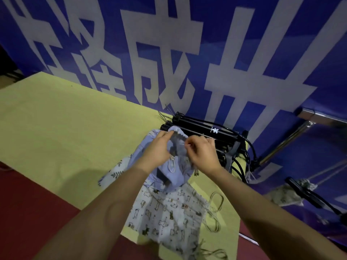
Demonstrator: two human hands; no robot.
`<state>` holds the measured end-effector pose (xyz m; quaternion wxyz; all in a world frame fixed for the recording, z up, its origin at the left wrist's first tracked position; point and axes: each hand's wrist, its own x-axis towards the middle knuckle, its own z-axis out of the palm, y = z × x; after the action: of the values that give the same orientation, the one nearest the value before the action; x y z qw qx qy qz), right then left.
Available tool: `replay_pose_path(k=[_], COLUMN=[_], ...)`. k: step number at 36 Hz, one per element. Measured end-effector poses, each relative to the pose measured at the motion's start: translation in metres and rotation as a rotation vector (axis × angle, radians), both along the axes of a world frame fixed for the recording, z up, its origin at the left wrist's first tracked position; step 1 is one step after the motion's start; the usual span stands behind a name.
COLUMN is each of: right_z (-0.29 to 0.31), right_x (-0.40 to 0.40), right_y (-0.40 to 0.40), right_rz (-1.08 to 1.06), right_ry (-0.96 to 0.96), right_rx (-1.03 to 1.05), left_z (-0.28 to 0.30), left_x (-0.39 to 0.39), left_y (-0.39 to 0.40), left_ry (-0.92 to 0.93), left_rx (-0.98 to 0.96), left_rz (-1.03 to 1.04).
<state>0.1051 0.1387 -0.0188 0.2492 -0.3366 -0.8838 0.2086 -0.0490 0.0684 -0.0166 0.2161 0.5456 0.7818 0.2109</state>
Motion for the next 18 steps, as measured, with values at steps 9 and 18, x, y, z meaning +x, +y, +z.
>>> replay_pose_path(k=[9,18], right_z=[-0.004,-0.013], right_x=[-0.015,-0.004], right_y=[0.002,0.024], right_rz=[-0.005,-0.105], right_ry=[-0.352,-0.157], right_rx=[0.155,0.039], left_z=[0.021,0.004], left_x=[-0.004,-0.009], left_y=[0.001,0.013], left_ry=[-0.121,0.029], left_rx=[0.022,-0.172], left_rz=[-0.05,-0.003])
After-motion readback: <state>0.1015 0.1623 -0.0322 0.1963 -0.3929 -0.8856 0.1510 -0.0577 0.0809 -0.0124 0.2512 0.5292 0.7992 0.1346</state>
